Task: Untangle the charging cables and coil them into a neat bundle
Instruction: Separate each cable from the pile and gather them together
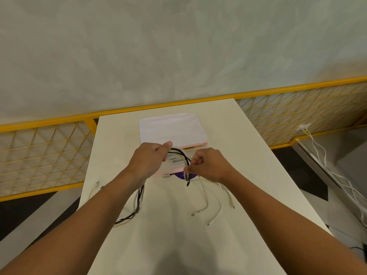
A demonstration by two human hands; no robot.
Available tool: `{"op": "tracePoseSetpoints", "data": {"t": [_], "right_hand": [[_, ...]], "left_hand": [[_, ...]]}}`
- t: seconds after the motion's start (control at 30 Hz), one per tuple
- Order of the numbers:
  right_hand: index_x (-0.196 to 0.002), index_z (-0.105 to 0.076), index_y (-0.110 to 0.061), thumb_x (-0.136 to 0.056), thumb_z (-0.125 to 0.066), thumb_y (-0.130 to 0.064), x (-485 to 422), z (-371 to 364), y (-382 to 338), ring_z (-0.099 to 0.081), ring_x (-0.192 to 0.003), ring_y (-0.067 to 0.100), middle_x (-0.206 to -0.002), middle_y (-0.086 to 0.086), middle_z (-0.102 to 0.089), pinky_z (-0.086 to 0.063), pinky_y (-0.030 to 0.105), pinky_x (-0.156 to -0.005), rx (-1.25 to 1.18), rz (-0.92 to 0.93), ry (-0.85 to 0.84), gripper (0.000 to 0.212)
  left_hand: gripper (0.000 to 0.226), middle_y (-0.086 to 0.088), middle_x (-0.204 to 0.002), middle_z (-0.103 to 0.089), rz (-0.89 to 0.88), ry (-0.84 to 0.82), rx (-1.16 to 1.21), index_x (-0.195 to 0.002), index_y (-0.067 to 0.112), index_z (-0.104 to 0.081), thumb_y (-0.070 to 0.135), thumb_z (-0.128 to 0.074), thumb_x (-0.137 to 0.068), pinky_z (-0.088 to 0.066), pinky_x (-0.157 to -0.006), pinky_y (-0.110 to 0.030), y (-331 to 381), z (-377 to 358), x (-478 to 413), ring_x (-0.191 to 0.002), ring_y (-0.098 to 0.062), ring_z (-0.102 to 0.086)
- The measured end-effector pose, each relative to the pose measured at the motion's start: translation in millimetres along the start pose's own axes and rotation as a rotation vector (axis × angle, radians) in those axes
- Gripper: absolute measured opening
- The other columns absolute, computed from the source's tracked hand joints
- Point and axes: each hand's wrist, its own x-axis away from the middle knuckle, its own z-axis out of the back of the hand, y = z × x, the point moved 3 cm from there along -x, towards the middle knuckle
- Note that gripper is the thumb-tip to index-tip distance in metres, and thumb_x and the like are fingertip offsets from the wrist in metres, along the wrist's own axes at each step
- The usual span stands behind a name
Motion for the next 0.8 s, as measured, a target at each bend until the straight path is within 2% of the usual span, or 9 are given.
{"op": "tracePoseSetpoints", "data": {"t": [0.13,0.2,0.27,0.37,0.47,0.63,0.8], "right_hand": [[-0.081,-0.073,-0.015,-0.083,-0.08,-0.023,-3.2,-1.6,-0.9,-0.058,-0.063,0.007,-0.075,-0.003,-0.071,-0.04,0.013,-0.053,0.01,0.009,0.016,0.011],[-0.08,-0.072,-0.015,-0.083,-0.077,-0.017,-3.7,0.1,1.8,-0.062,-0.067,0.011,-0.078,0.001,-0.073,-0.047,0.017,-0.056,-0.001,-0.005,0.01,0.007],[-0.076,-0.07,-0.015,-0.083,-0.075,-0.012,-3.7,4.9,6.4,-0.065,-0.066,0.012,-0.075,0.002,-0.073,-0.052,0.026,-0.062,-0.097,-0.019,-0.014,0.009],[-0.079,-0.074,-0.006,-0.088,-0.072,-0.009,-1.4,17.3,11.1,-0.062,-0.062,0.012,-0.066,-0.001,-0.068,-0.053,0.026,-0.064,-0.291,-0.024,-0.064,0.01],[-0.086,-0.073,0.007,-0.094,-0.065,-0.007,1.0,30.9,19.2,-0.053,-0.061,0.018,-0.061,-0.002,-0.063,-0.049,0.027,-0.063,-0.452,-0.067,-0.096,0.017],[-0.081,-0.071,0.0,-0.096,-0.066,-0.021,2.7,46.1,38.3,-0.034,-0.054,0.016,-0.06,0.002,-0.039,-0.036,0.033,-0.063,-0.619,-0.117,-0.149,0.027],[-0.074,-0.069,-0.001,-0.094,-0.068,-0.02,5.2,57.9,51.4,-0.029,-0.055,0.016,-0.059,0.004,-0.036,-0.027,0.029,-0.057,-0.594,-0.151,-0.117,0.028]], "left_hand": [[0.054,0.001,-0.051,-0.035,0.004,0.007,0.018,-0.062,0.012,-0.053,0.051,-0.051,-0.099,-0.029,-0.05,-0.026,0.3,2.3,1.0,-0.042,-0.013,-0.029],[0.054,0.001,-0.051,-0.036,0.006,0.015,0.019,-0.063,0.011,-0.053,0.051,-0.051,-0.099,-0.029,-0.05,-0.026,0.0,3.2,0.5,-0.043,-0.013,-0.03],[0.053,0.001,-0.051,-0.037,0.011,0.032,0.016,-0.063,0.011,-0.054,0.05,-0.051,-0.099,-0.029,-0.051,-0.027,-0.9,5.4,-0.2,-0.045,-0.015,-0.031],[0.053,-0.001,-0.053,-0.038,0.02,0.07,0.021,-0.063,0.011,-0.053,0.05,-0.052,-0.099,-0.028,-0.051,-0.027,-4.3,10.3,-1.3,-0.047,-0.016,-0.03],[0.053,-0.002,-0.054,-0.038,0.038,0.103,0.034,-0.062,0.011,-0.052,0.049,-0.053,-0.099,-0.028,-0.052,-0.028,-7.6,15.6,-2.9,-0.047,-0.018,-0.03],[0.053,0.002,-0.048,-0.036,0.036,0.11,0.034,-0.061,0.012,-0.051,0.05,-0.055,-0.098,-0.027,-0.052,-0.029,-8.5,15.2,-3.7,-0.045,-0.017,-0.03],[0.052,0.003,-0.045,-0.033,0.052,0.136,0.052,-0.061,0.011,-0.051,0.049,-0.056,-0.097,-0.027,-0.053,-0.029,-8.9,18.1,-5.8,-0.047,-0.018,-0.029]]}}
